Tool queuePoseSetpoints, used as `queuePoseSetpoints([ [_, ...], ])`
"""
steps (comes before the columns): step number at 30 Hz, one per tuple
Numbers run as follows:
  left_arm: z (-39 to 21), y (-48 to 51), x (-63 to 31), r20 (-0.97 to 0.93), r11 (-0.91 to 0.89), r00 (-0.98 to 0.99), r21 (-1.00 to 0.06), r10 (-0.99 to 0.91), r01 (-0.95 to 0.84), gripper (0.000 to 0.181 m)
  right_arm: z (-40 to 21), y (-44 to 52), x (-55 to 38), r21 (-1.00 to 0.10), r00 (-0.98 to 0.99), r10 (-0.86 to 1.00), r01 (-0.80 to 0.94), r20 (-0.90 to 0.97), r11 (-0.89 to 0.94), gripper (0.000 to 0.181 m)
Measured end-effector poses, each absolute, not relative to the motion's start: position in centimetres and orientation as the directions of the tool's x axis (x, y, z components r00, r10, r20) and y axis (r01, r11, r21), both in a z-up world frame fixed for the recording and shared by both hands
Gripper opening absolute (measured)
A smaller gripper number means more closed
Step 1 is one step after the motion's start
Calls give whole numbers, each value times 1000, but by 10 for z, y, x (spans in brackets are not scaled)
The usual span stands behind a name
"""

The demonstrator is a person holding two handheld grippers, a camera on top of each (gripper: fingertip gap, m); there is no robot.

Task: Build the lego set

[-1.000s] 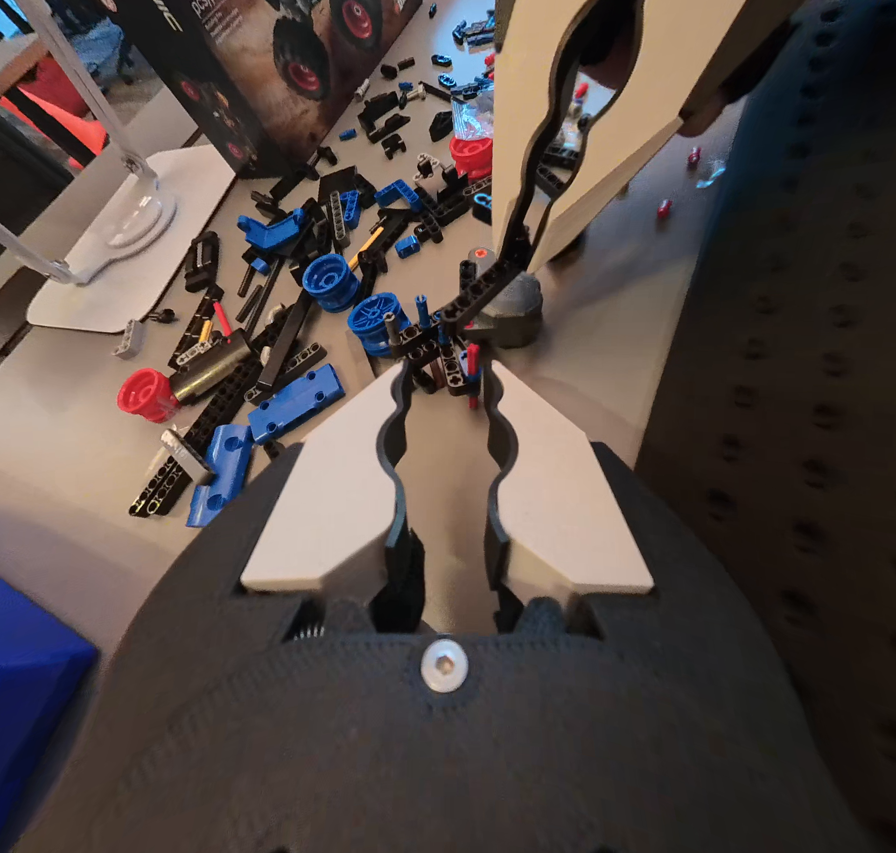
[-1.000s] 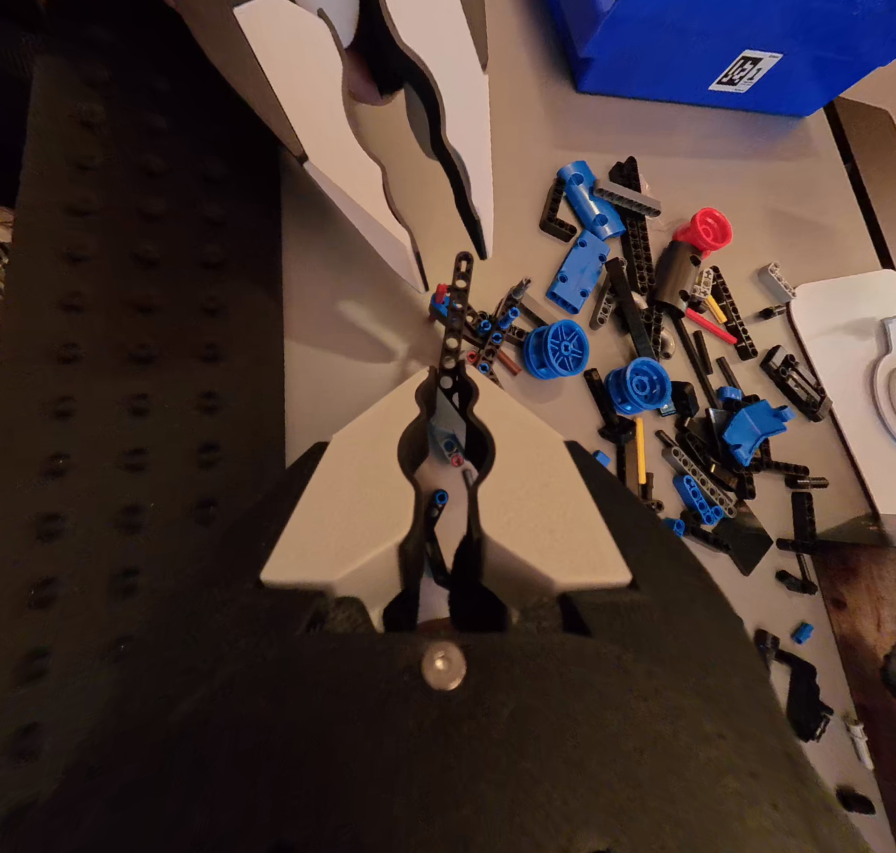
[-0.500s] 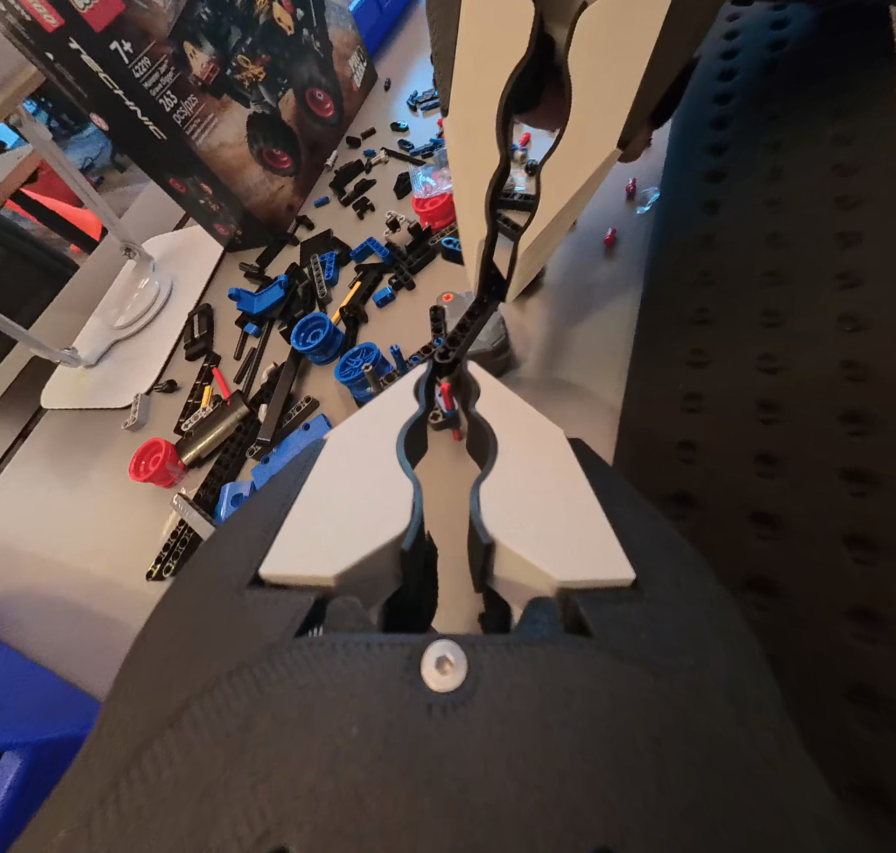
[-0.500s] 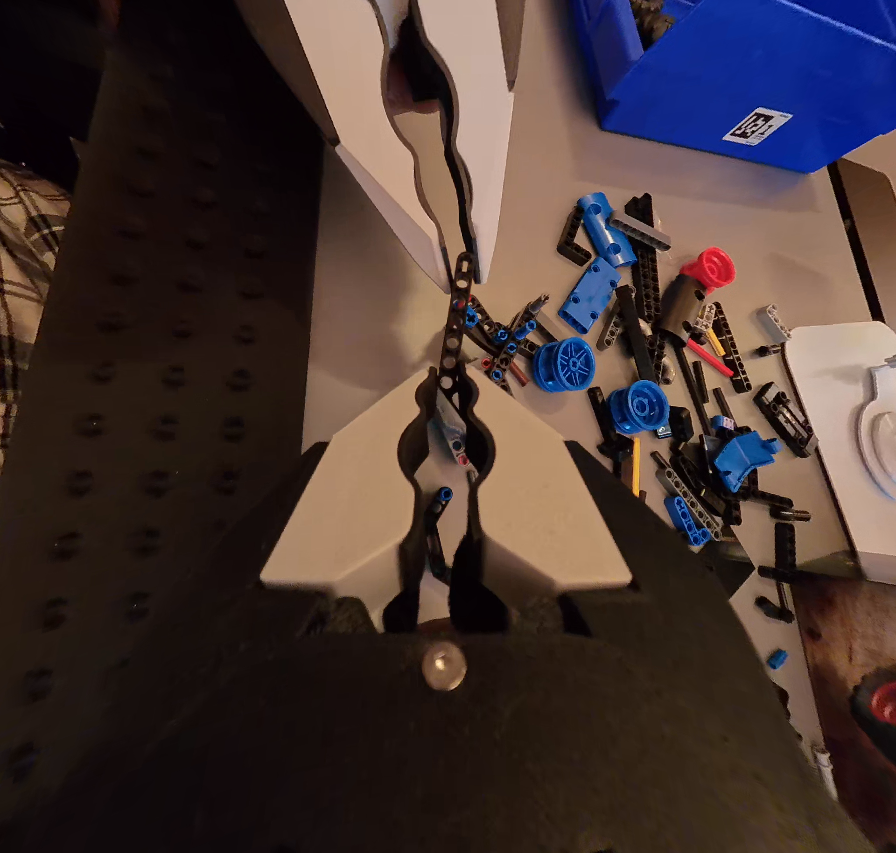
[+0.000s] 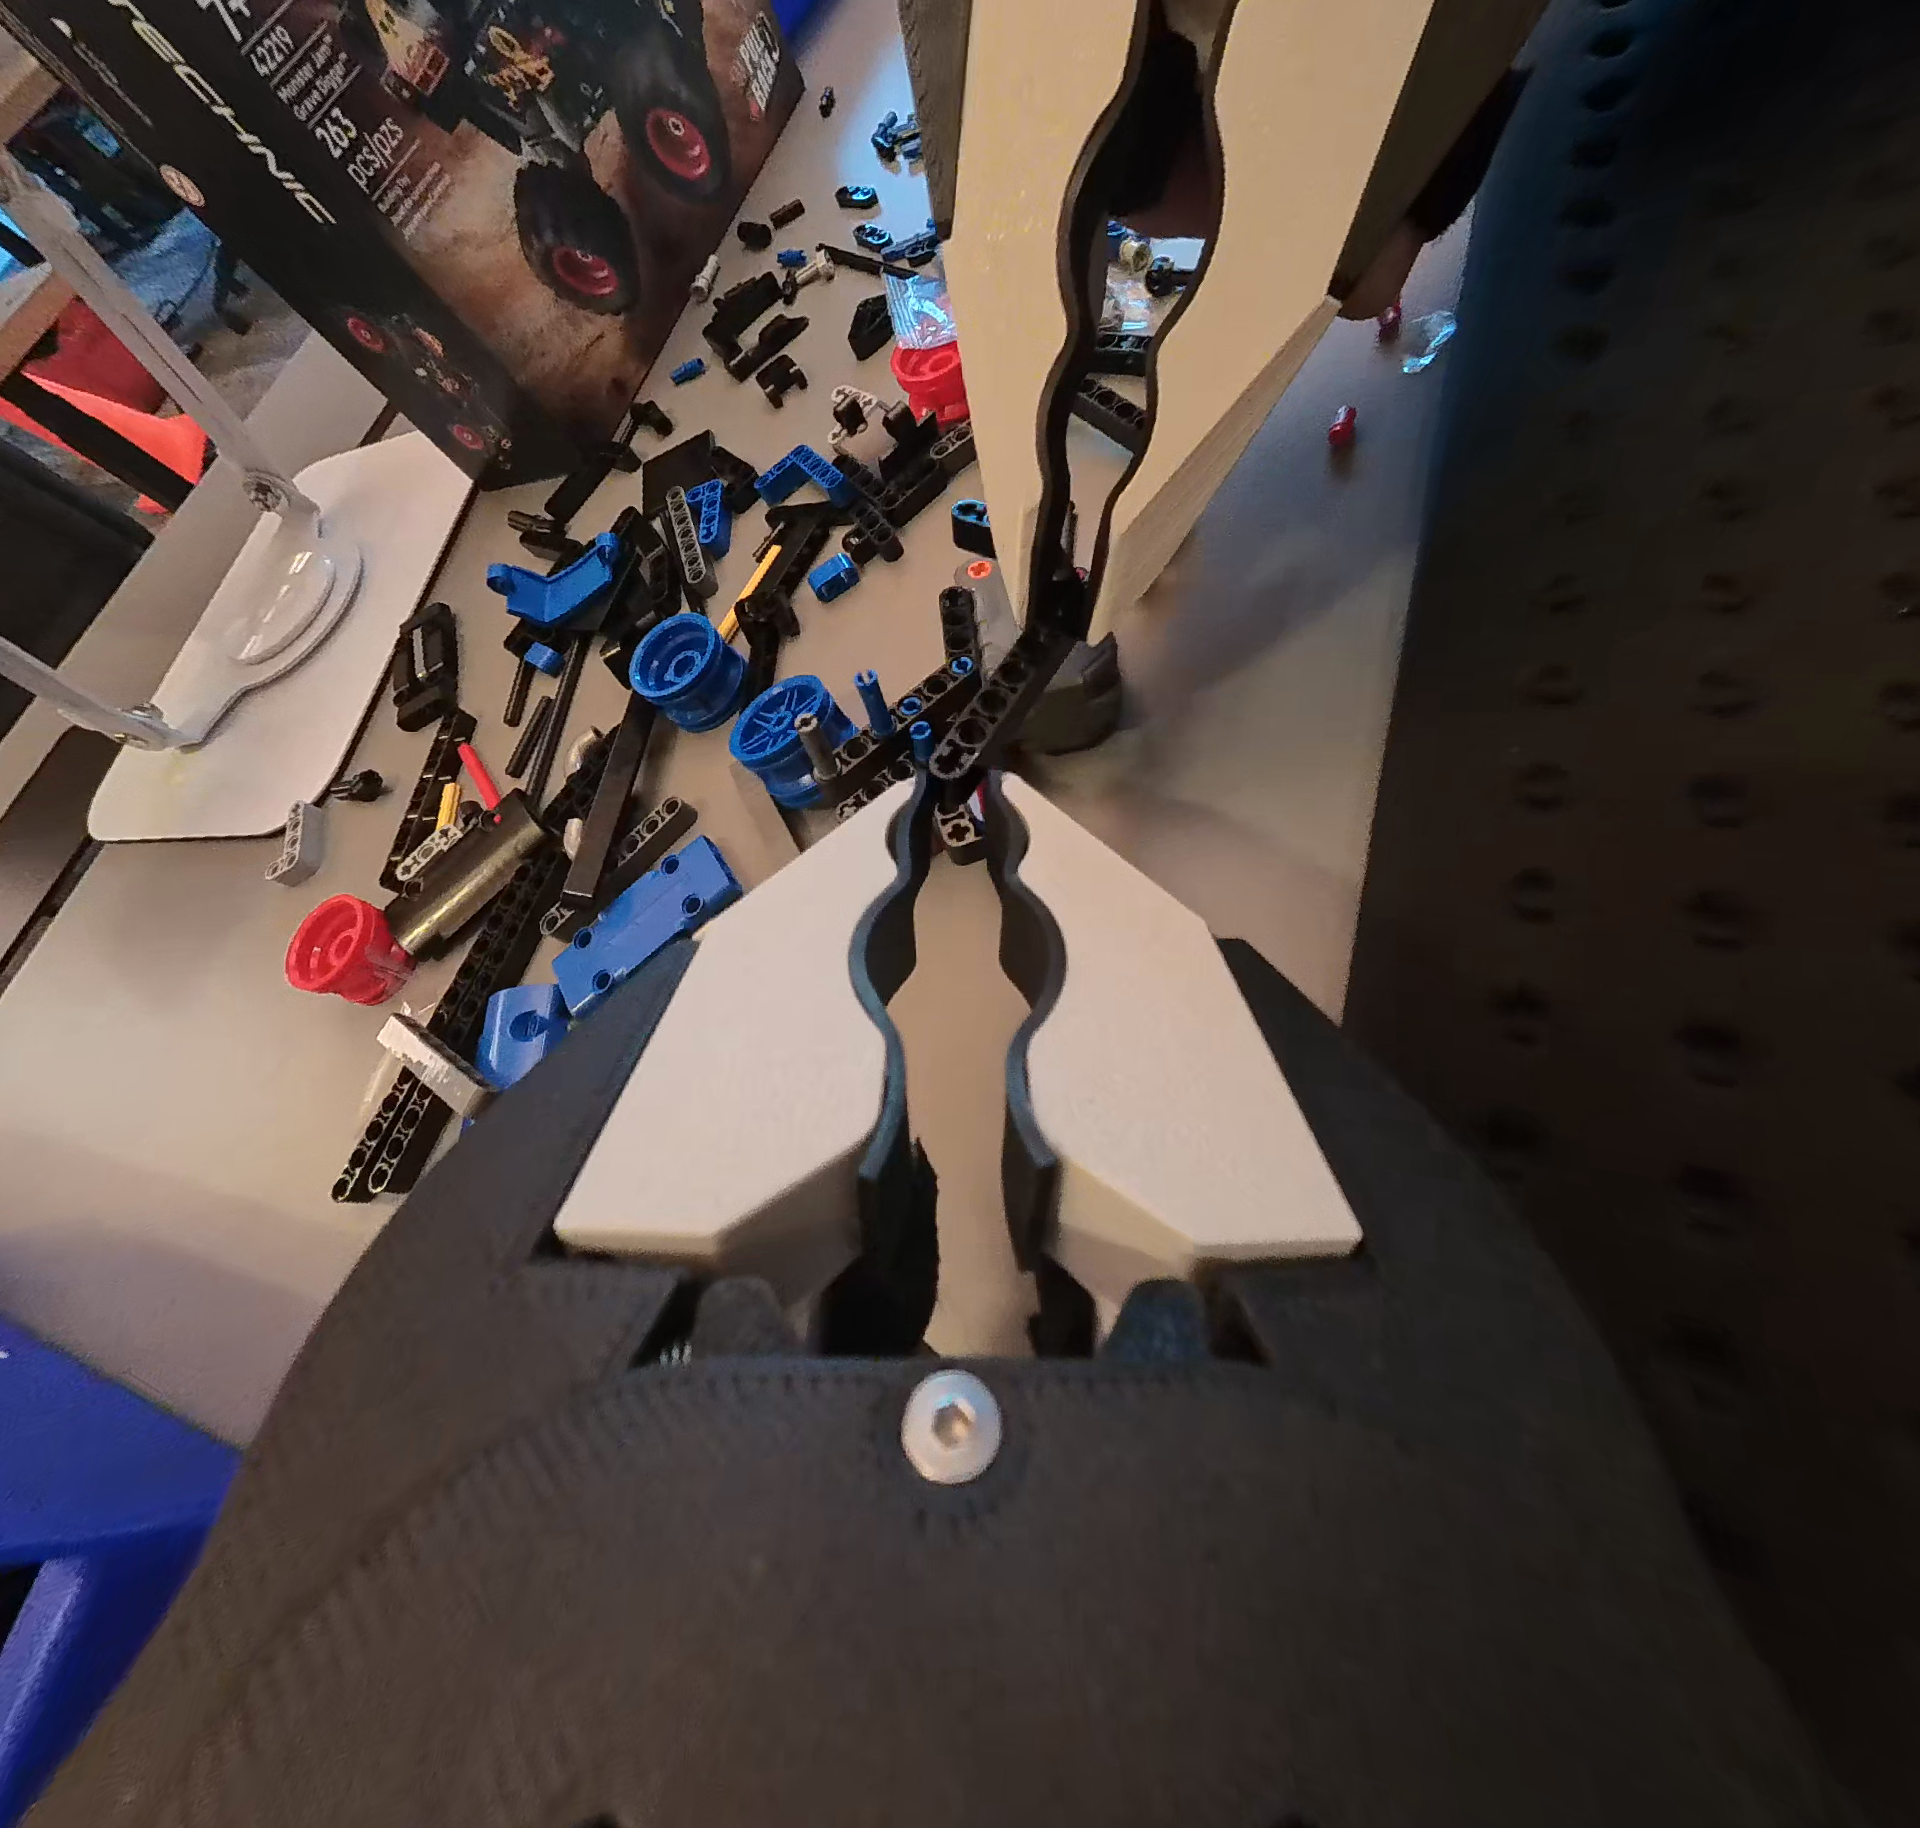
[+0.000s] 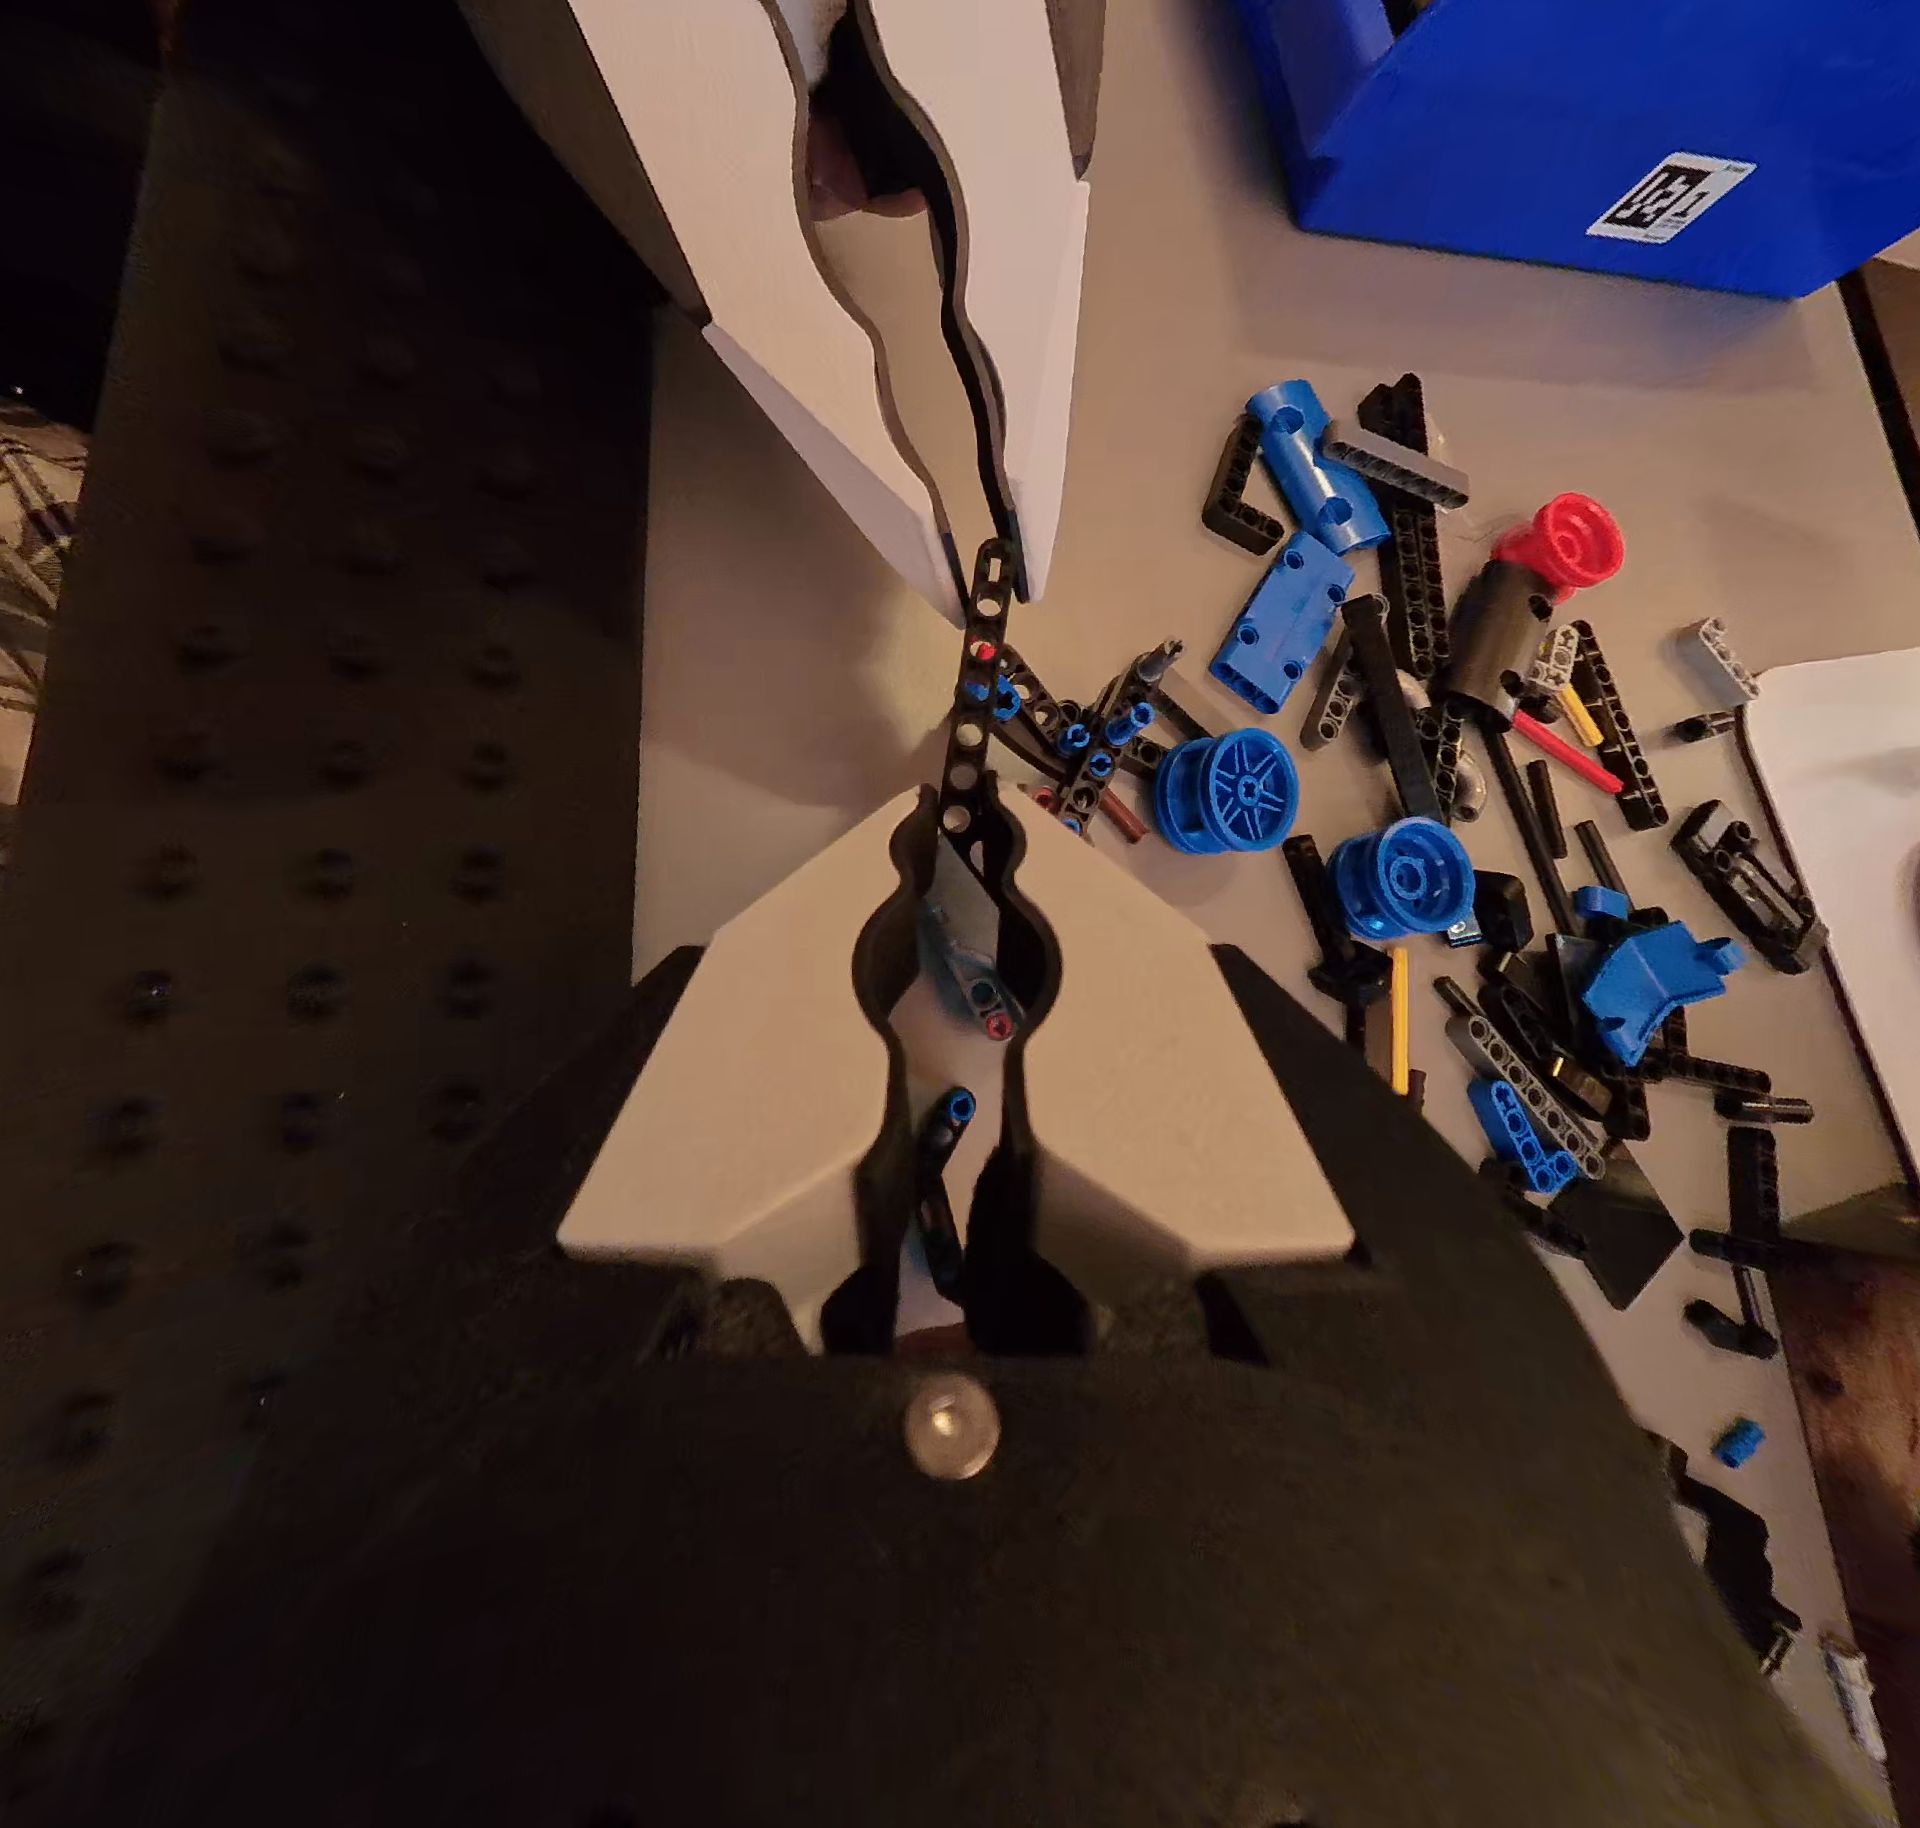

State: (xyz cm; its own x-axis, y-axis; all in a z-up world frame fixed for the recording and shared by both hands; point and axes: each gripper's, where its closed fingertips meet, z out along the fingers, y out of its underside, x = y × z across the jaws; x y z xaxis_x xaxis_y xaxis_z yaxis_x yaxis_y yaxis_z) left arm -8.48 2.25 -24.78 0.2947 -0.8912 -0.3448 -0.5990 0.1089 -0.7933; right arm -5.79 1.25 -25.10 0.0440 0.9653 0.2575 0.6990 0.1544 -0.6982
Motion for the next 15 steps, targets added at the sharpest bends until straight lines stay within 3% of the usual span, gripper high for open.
queuePoseSetpoints([
  [15,-258,25,-83,-369,112,284,-761,-885,-639,7,-257,15,-55,-672,16,971,725,240,154,6],
])
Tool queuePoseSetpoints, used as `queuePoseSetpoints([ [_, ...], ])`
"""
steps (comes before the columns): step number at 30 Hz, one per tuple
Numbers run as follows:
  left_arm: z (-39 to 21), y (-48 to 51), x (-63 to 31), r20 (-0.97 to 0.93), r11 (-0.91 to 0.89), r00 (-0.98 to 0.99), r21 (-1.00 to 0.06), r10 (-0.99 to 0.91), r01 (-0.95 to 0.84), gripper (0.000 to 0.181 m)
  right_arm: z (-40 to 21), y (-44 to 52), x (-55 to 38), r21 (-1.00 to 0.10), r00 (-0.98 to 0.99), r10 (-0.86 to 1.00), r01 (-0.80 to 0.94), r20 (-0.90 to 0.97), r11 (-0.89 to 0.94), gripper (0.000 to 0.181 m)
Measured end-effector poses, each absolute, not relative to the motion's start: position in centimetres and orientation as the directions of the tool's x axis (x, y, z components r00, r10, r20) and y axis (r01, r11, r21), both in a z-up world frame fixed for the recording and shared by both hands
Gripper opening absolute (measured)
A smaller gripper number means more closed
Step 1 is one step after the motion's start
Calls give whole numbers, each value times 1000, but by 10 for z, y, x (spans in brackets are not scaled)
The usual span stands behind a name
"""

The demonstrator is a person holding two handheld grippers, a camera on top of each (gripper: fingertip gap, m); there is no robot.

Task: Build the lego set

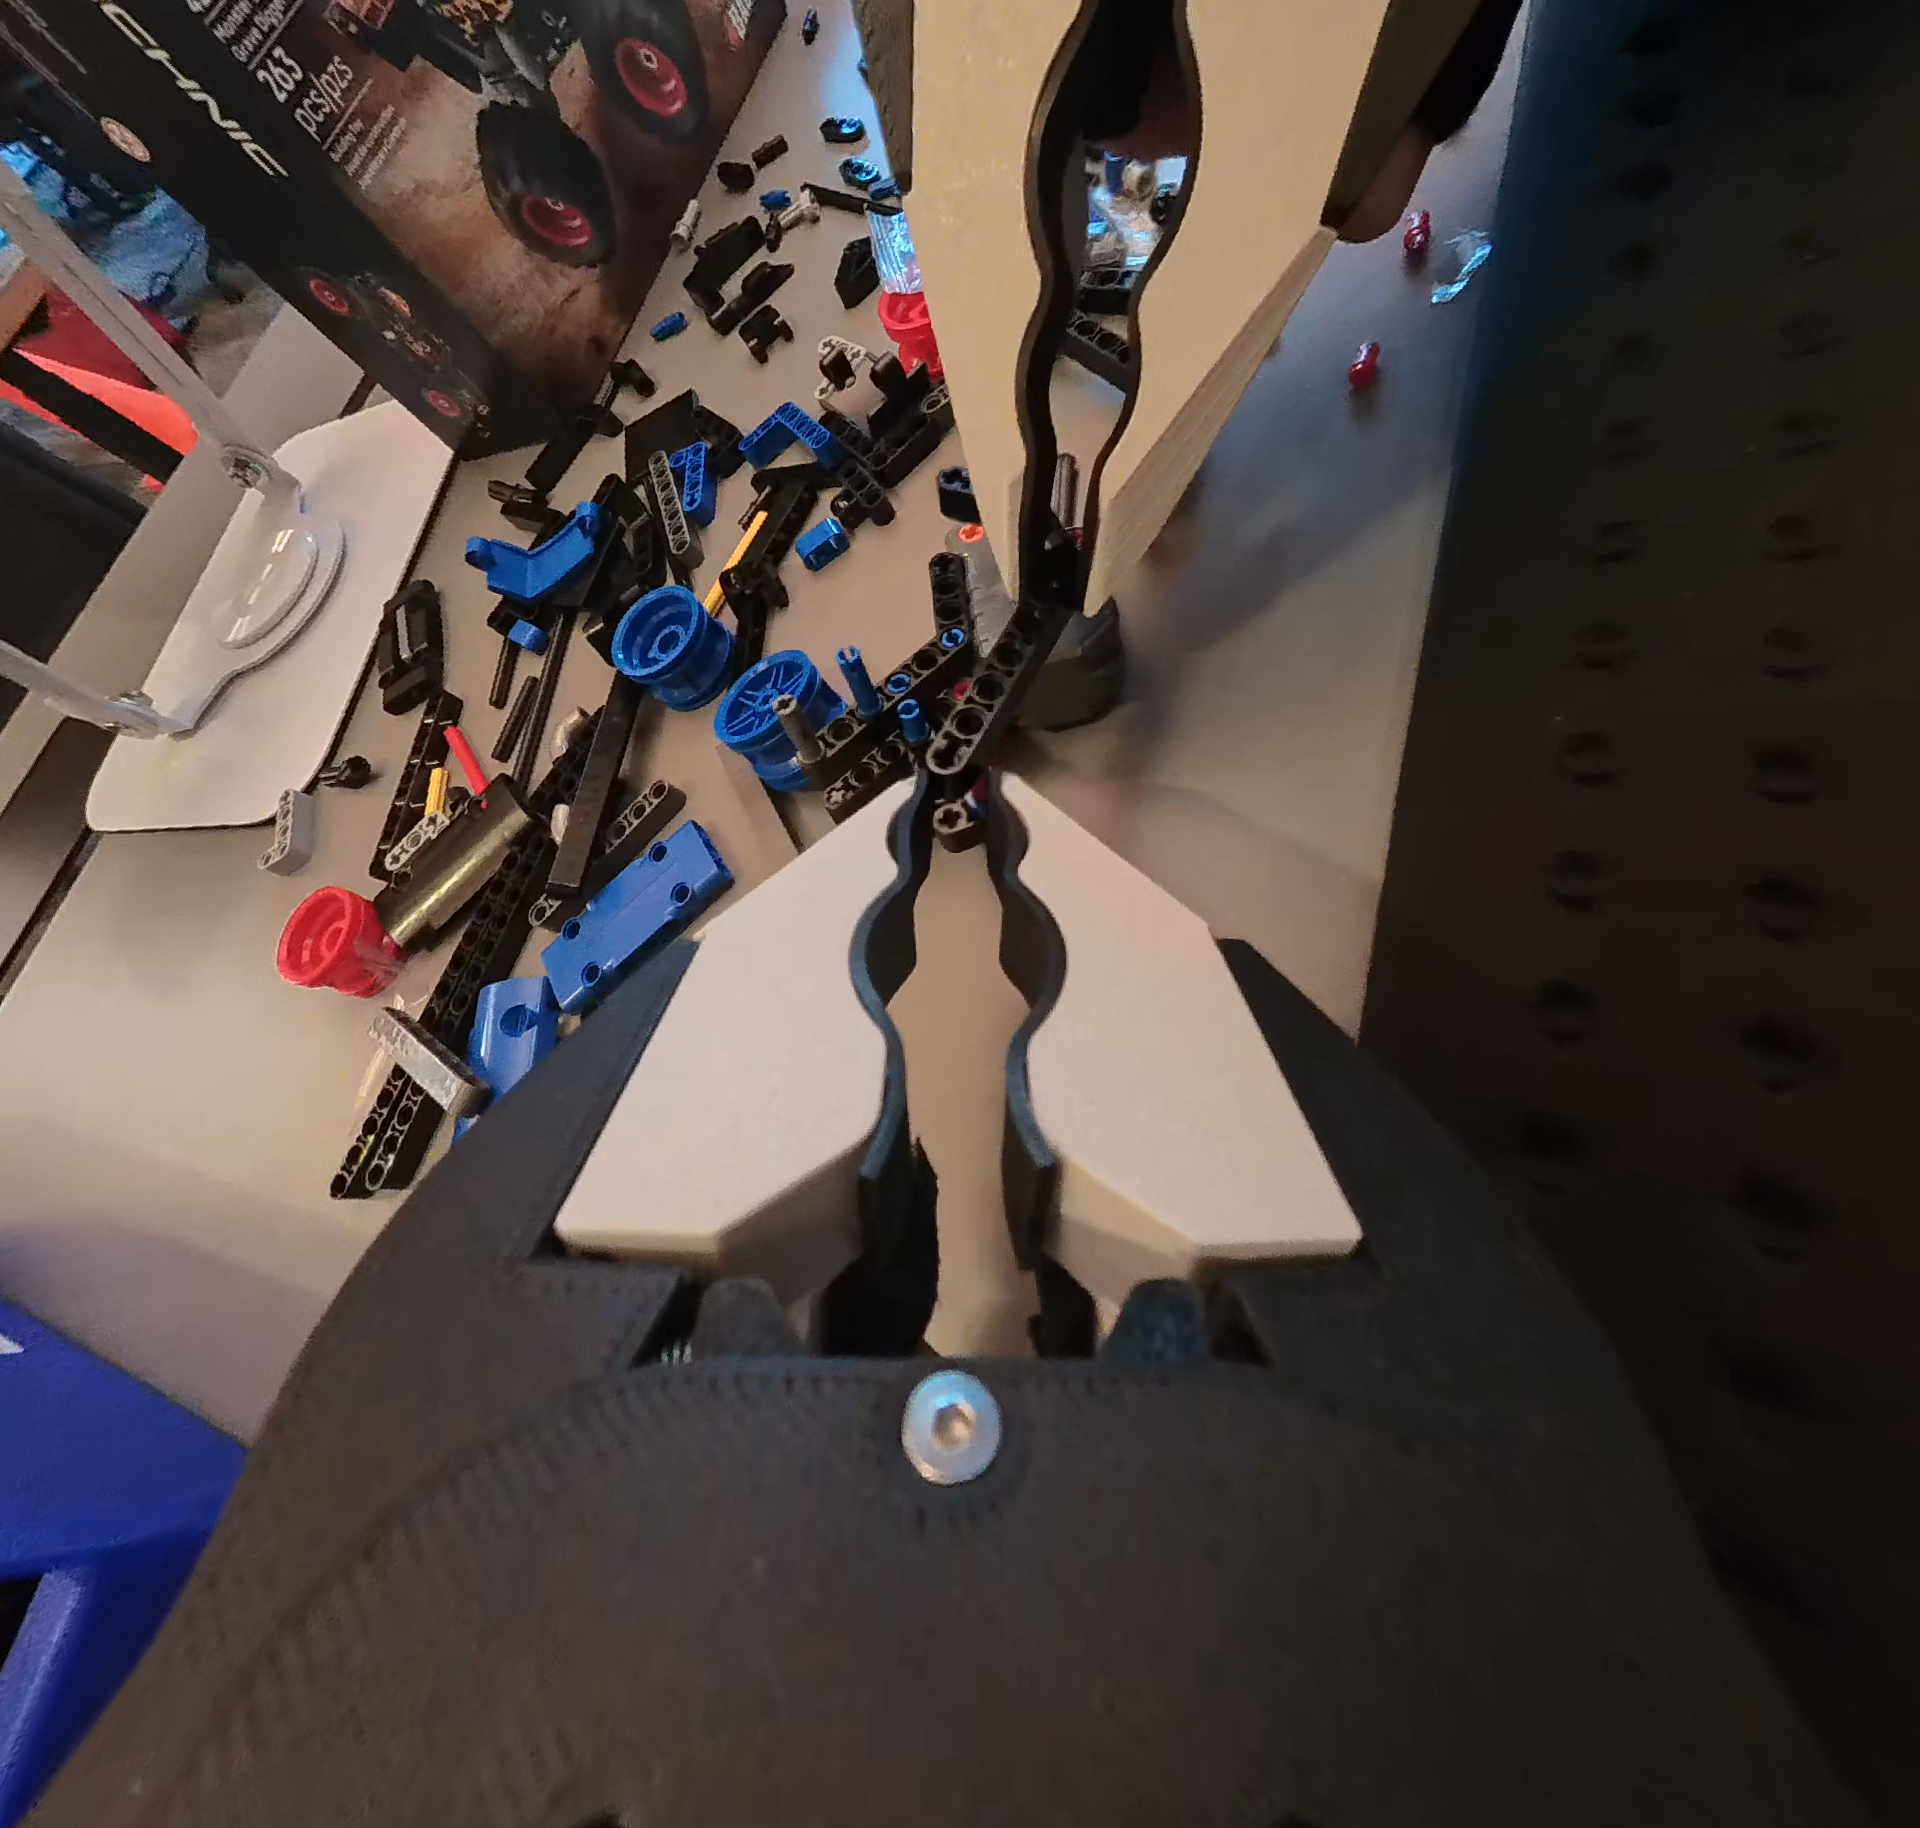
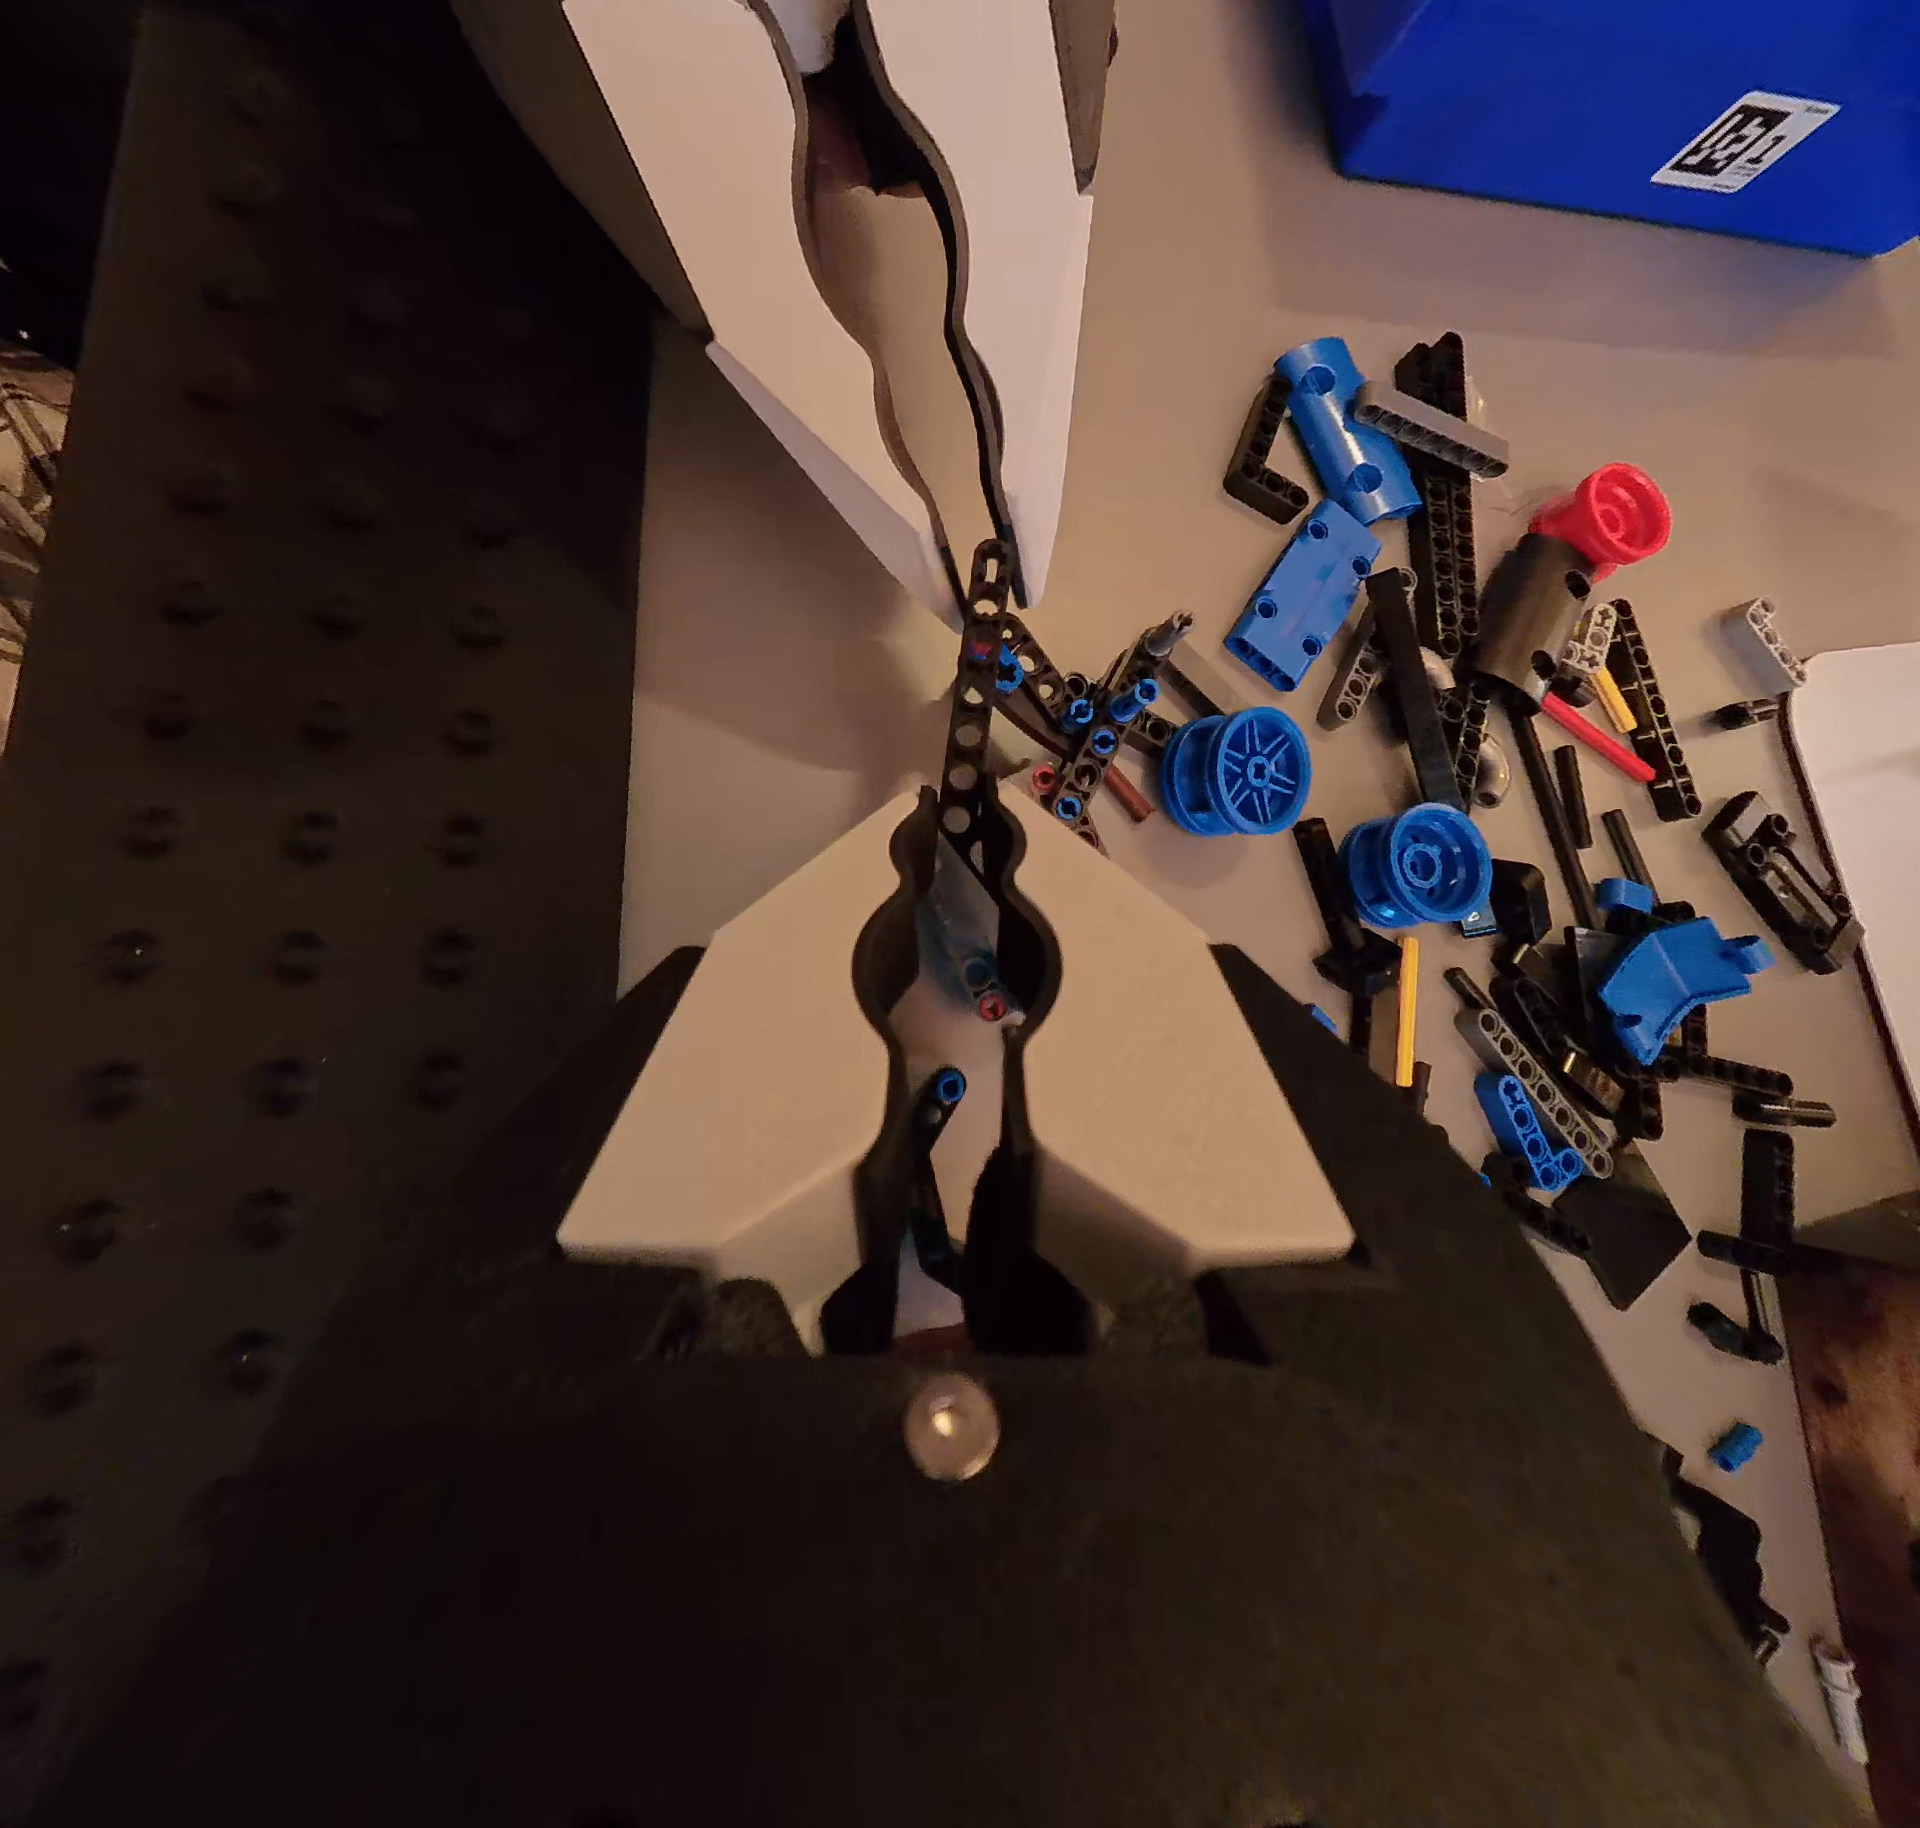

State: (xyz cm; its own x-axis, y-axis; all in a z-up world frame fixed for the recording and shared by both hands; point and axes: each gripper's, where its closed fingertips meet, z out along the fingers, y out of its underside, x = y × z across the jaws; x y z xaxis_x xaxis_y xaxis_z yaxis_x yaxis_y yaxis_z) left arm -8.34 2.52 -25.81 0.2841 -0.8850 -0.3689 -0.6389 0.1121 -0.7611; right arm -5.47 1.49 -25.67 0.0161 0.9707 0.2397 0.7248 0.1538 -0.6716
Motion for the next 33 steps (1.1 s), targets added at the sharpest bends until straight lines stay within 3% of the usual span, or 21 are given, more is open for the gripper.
queuePoseSetpoints([
  [13,-262,27,-84,-359,92,291,-755,-887,-649,10,-258,20,-54,-649,-10,975,745,224,157,6],
  [19,-259,27,-85,-370,96,303,-757,-879,-646,26,-264,20,-53,-607,-64,974,773,217,185,6],
  [24,-254,26,-84,-382,117,296,-763,-876,-636,8,-263,23,-53,-571,-101,968,791,228,218,5],
  [33,-260,25,-85,-395,121,284,-741,-874,-660,7,-266,26,-53,-519,-207,955,804,215,291,6],
])
